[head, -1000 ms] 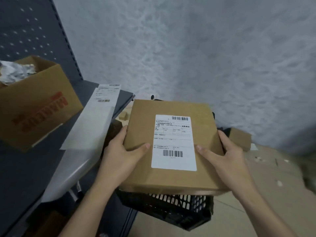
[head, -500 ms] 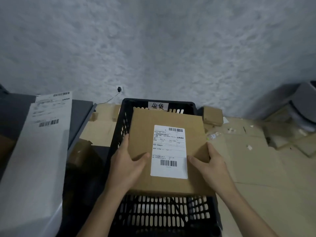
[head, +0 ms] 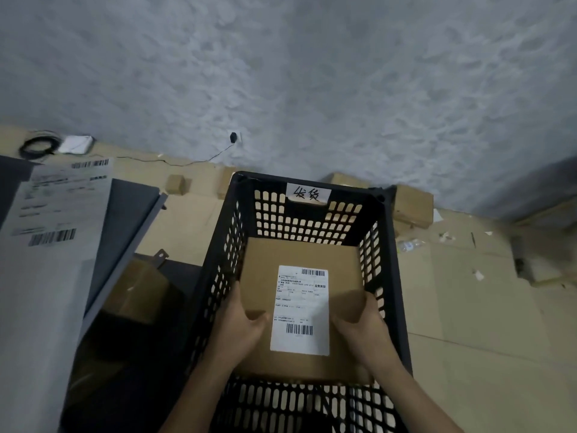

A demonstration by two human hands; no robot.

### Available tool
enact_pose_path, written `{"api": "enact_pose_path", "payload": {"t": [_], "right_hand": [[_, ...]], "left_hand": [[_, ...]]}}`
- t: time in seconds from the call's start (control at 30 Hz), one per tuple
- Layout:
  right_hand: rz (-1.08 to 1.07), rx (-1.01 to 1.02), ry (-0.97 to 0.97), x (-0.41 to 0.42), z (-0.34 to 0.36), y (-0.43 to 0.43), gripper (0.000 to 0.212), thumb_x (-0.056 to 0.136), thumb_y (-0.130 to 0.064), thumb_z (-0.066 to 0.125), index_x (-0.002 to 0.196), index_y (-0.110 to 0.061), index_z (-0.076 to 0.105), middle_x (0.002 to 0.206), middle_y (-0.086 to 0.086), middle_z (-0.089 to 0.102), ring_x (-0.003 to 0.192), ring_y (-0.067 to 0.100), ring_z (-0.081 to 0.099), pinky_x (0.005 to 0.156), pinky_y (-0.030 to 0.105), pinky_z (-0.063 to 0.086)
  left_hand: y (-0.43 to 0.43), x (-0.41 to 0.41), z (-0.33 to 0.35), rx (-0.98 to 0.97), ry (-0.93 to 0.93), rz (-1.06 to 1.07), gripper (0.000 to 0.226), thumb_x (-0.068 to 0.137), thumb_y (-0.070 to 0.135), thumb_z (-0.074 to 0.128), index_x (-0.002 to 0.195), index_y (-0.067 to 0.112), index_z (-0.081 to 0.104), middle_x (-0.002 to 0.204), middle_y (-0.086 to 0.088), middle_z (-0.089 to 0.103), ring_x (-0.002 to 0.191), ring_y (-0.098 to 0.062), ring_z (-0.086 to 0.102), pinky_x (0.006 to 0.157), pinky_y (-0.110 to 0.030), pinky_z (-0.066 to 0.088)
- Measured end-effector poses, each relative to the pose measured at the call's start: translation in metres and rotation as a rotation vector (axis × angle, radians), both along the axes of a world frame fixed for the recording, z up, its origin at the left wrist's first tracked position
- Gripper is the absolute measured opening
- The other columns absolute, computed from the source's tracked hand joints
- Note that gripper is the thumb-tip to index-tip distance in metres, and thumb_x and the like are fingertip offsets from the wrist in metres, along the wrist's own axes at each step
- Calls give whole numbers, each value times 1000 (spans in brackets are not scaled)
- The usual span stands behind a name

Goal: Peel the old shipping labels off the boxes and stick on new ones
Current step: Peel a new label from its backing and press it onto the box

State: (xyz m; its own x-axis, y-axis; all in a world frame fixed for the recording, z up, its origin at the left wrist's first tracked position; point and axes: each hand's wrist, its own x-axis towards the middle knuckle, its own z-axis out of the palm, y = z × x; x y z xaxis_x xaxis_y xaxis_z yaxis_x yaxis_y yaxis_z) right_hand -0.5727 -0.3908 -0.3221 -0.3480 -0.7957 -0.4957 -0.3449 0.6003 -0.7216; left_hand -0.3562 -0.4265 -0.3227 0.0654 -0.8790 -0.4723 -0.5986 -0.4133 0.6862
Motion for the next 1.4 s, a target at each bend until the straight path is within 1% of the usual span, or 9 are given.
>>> {"api": "enact_pose_path", "payload": {"t": [0.17, 0.3, 0.4, 0.63, 0.73, 0.87, 1.07, 1.23, 1.4], "right_hand": [[29, 82, -72, -1, -18, -5, 79, 83, -18, 75, 145, -10, 26, 126, 0, 54, 101, 10, 49, 83, 24, 45], [4, 127, -142, -1, -27, -6, 75, 85, -12, 72, 143, -12, 25, 105, -9, 53, 78, -3, 46, 58, 10, 42], [-4, 147, -127, -1, -29, -8, 69, 84, -7, 72, 138, -11, 28, 97, -10, 55, 75, -4, 47, 52, 10, 41], [99, 133, 20, 2, -10, -9, 85, 83, -27, 73, 149, -20, 20, 134, 6, 53, 111, 22, 55, 87, 34, 49], [169, 62, 167, 6, 9, -10, 86, 81, -37, 71, 151, -27, 21, 138, 7, 45, 123, 29, 49, 96, 43, 49], [353, -34, 355, 15, 43, -12, 51, 90, -40, 60, 137, -27, 45, 132, 2, 50, 113, 21, 55, 89, 37, 52], [601, -226, 639, 31, 93, -5, 49, 95, -48, 51, 139, -27, 47, 134, -2, 55, 118, 17, 55, 89, 31, 50], [819, -464, 713, 44, 125, 2, 45, 95, -53, 45, 134, -31, 49, 124, -8, 59, 108, 12, 58, 82, 26, 51], [1063, -648, 622, 70, 147, 12, 44, 93, -53, 47, 132, -32, 53, 123, -10, 59, 102, 9, 60, 75, 23, 52]], "left_hand": [[-5, -3, -19, 53, 4, 12, 84, 82, 22, 74, 150, 23, 25, 135, 0, 51, 117, -19, 52, 98, -40, 46], [-5, -5, -28, 92, 30, 54, 88, 82, 15, 74, 152, 22, 20, 138, -3, 47, 119, -20, 48, 98, -38, 43], [-6, -5, -31, 104, 37, 60, 89, 82, 16, 74, 152, 21, 19, 139, -3, 45, 119, -20, 46, 99, -38, 41], [-3, -2, -22, 34, -101, -47, 75, 88, 25, 65, 151, 18, 25, 142, 0, 41, 125, -19, 46, 102, -38, 44], [-4, -1, -7, -61, -206, -108, 49, 92, 29, 58, 137, 14, 46, 130, -1, 51, 111, -17, 53, 93, -35, 50], [0, -2, 25, -207, -255, -206, 47, 97, 34, 52, 139, 14, 47, 135, -2, 53, 120, -17, 52, 91, -25, 44], [34, 1, 85, -457, -312, -152, 42, 98, 39, 48, 139, 26, 49, 131, 9, 56, 112, -4, 55, 79, -13, 38], [78, 6, 125, -601, -451, -2, 34, 97, 41, 47, 128, 27, 54, 114, 12, 58, 100, -3, 53, 79, -21, 49], [131, 22, 148, -634, -593, 191, 34, 92, 40, 57, 117, 19, 63, 105, 5, 65, 96, -12, 59, 70, -27, 53]]}}
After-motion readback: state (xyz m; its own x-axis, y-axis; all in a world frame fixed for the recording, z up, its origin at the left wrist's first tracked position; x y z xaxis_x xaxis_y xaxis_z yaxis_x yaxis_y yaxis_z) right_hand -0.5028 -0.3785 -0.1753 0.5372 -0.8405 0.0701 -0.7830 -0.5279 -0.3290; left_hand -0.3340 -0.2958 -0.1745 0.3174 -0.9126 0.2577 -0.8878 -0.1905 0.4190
